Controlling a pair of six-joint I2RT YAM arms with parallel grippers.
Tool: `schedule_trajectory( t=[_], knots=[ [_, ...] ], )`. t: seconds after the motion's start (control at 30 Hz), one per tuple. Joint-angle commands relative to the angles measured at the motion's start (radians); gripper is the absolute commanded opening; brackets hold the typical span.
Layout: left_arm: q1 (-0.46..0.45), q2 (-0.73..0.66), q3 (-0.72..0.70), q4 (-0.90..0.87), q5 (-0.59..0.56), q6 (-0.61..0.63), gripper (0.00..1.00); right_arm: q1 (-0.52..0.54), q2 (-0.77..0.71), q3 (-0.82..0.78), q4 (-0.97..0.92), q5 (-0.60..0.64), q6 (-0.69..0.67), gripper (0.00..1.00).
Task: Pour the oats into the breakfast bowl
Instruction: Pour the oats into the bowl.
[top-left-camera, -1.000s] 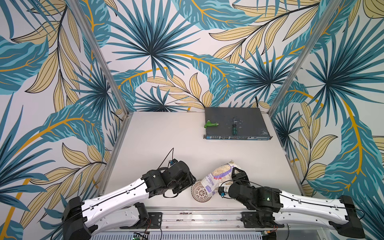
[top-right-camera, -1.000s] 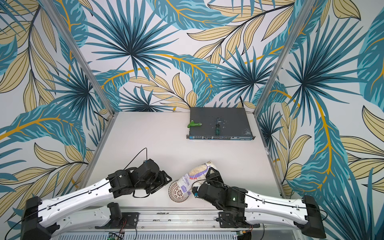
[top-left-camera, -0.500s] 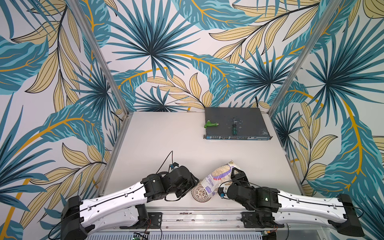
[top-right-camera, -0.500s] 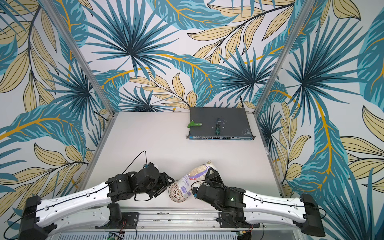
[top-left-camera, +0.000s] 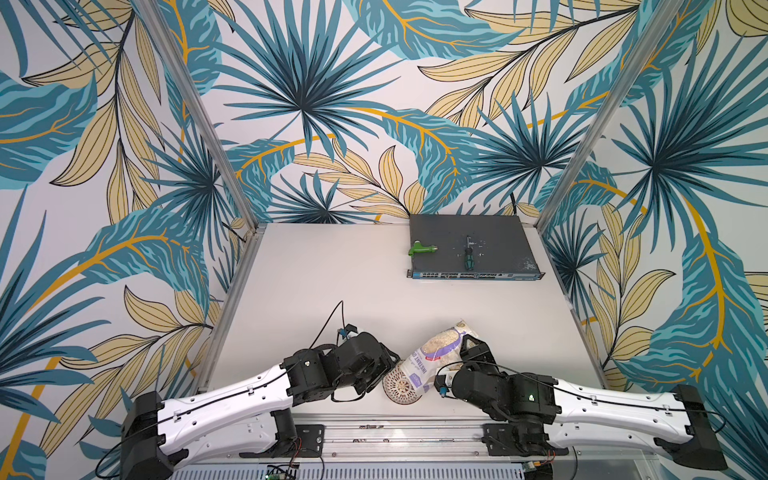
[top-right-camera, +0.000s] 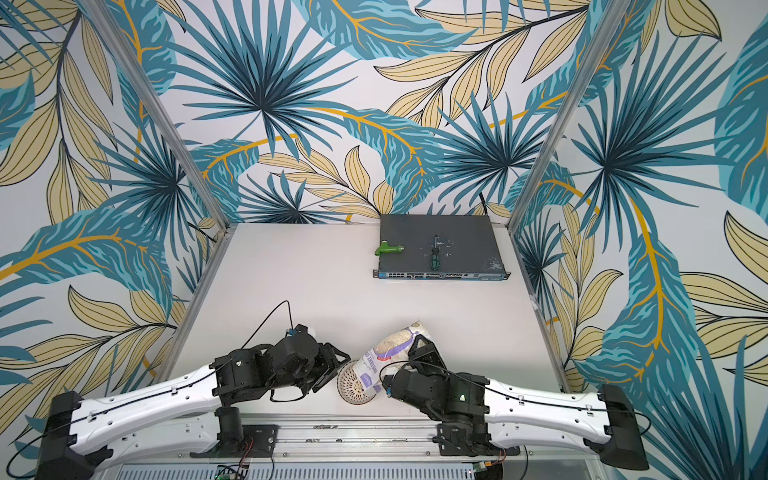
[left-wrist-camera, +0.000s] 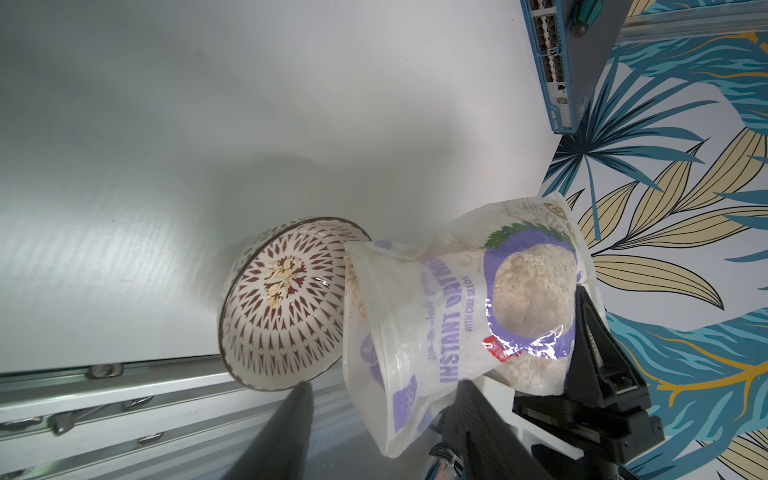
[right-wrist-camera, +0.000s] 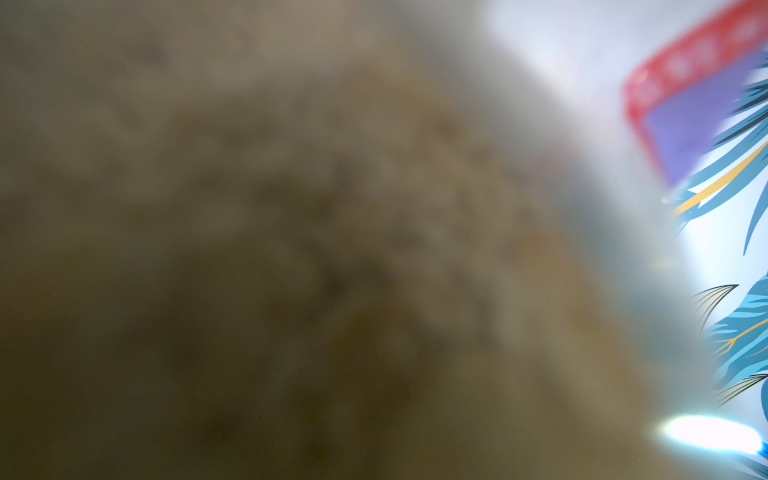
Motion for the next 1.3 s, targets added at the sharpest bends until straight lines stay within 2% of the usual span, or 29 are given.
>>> schedule_trajectory(
  t=[0.0,0.57,1.27],
  knots=[
    [-0.002,0.013,-0.014,0.035,-0.001,0.002,0.57,0.009,0.001,0.061,0.078,0.11,0.011,0.0],
    [-0.003,0.051,-0.023,0.051,0.007,-0.002,0.53,0.015,0.012,0.064,0.125,0.14,-0.042,0.0],
    [-0.008,0.081,-0.039,0.069,0.01,-0.008,0.52,0.023,0.02,0.061,0.155,0.161,-0.087,0.0]
  ],
)
